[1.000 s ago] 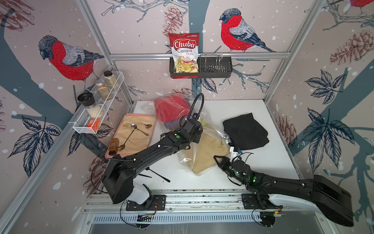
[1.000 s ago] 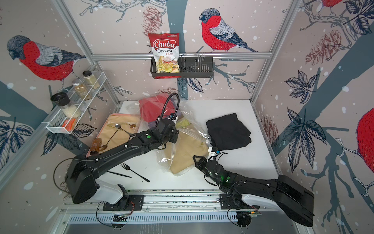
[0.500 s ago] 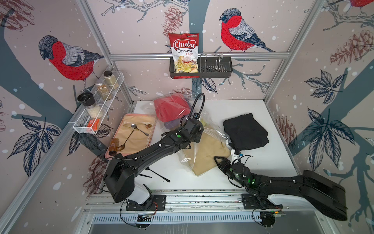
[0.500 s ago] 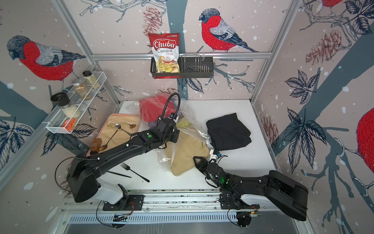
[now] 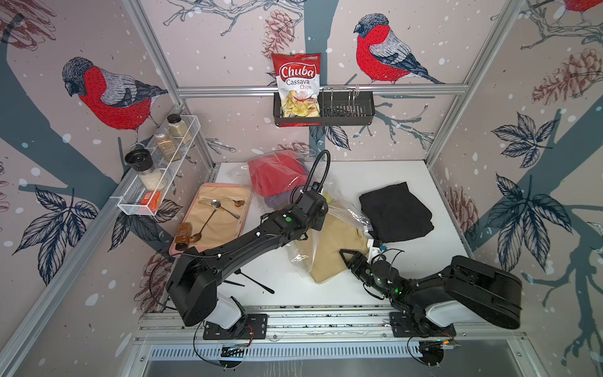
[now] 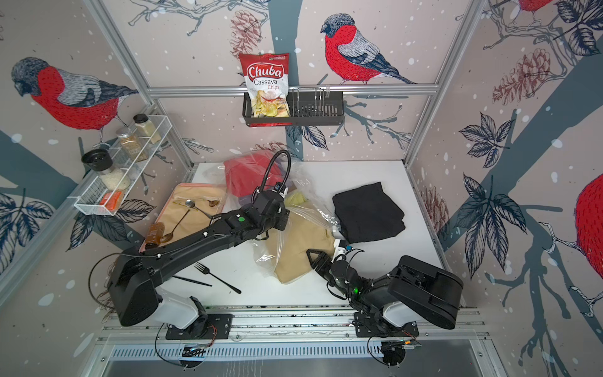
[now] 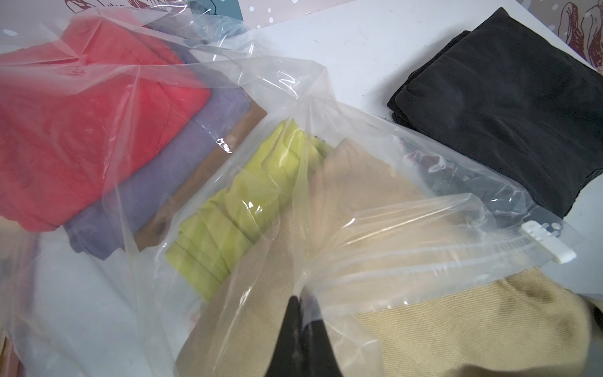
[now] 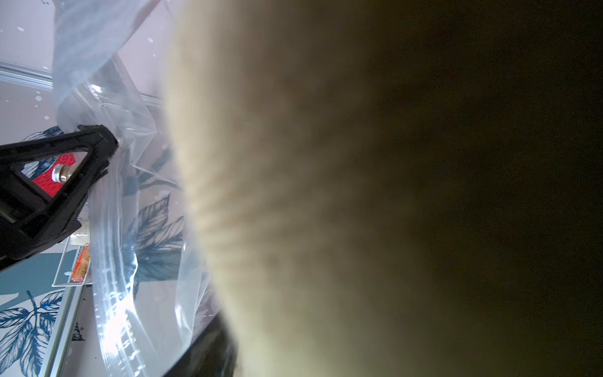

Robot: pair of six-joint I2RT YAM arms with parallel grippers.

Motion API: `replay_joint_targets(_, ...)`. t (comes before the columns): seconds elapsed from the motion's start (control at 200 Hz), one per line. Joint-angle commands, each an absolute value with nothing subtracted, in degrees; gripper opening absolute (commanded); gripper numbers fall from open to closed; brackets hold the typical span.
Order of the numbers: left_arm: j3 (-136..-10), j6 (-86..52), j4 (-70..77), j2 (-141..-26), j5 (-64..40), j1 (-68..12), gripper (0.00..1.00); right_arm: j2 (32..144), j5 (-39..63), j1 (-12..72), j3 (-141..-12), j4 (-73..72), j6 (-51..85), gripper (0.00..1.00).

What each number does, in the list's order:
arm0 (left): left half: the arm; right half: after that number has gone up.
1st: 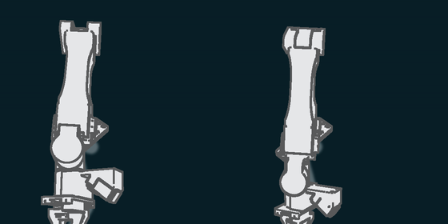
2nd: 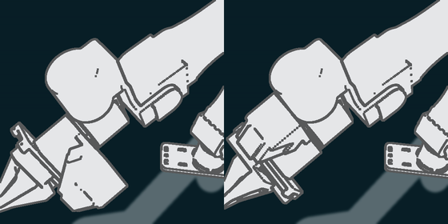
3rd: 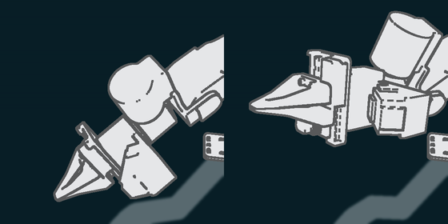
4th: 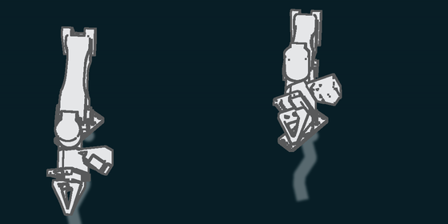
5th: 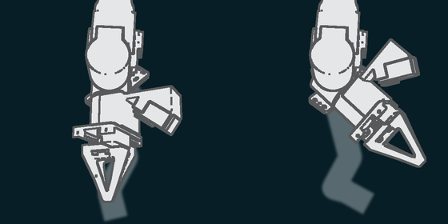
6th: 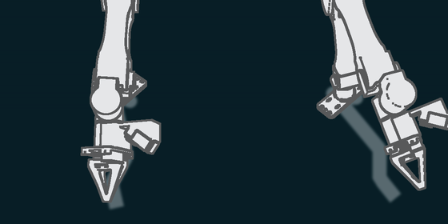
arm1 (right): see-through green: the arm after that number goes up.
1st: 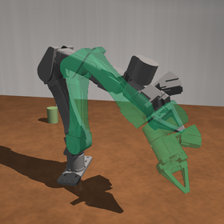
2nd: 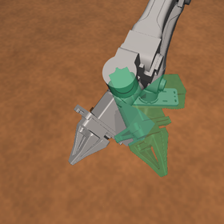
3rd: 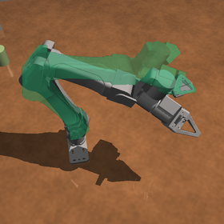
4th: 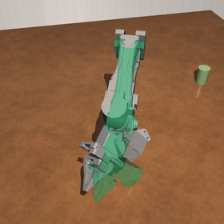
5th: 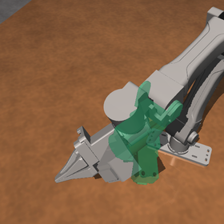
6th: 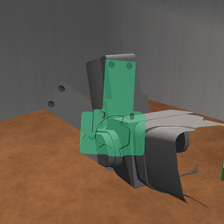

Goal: Take the trousers out of the vacuum bag
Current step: Take out the trousers from the vacuum bag.

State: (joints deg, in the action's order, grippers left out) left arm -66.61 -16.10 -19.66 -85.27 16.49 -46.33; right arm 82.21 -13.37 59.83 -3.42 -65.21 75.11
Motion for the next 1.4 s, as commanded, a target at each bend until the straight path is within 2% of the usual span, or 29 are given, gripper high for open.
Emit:
replay_joint_targets(0.0,-66.4,-15.8,-18.9,-84.9,16.7,-46.2,0.00,83.9,-11.7,59.7,-4.0,-71.7,74.3,0.63)
replay_joint_targets(0.18,-66.4,-15.8,-18.9,-84.9,16.9,-46.2,0.00,86.4,-11.0,58.9,-4.0,-74.1,74.7,0.56)
replay_joint_targets(0.415,-67.0,-15.6,-19.1,-84.7,17.3,-46.2,0.00,86.9,-9.5,58.0,-2.9,-77.0,75.6,0.25)
replay_joint_targets(0.52,-68.0,-15.2,-18.9,-84.2,17.2,-46.2,0.00,83.9,-9.1,58.0,-3.0,-73.4,74.4,0.15)
replay_joint_targets(0.63,-68.7,-14.6,-18.6,-84.4,17.9,-46.2,0.00,77.9,-9.3,58.2,-4.4,-63.5,71.9,0.08)
replay_joint_targets(0.86,-69.8,-14.4,-17.6,-86.1,17.5,-46.1,0.00,61.8,-11.6,58.4,-4.8,-44.5,69.8,0.02)
replay_joint_targets(1.396,-69.8,-15.2,-15.6,-89.8,15.6,-44.9,0.00,27.0,-14.9,57.9,-7.6,-9.2,66.0,0.01)
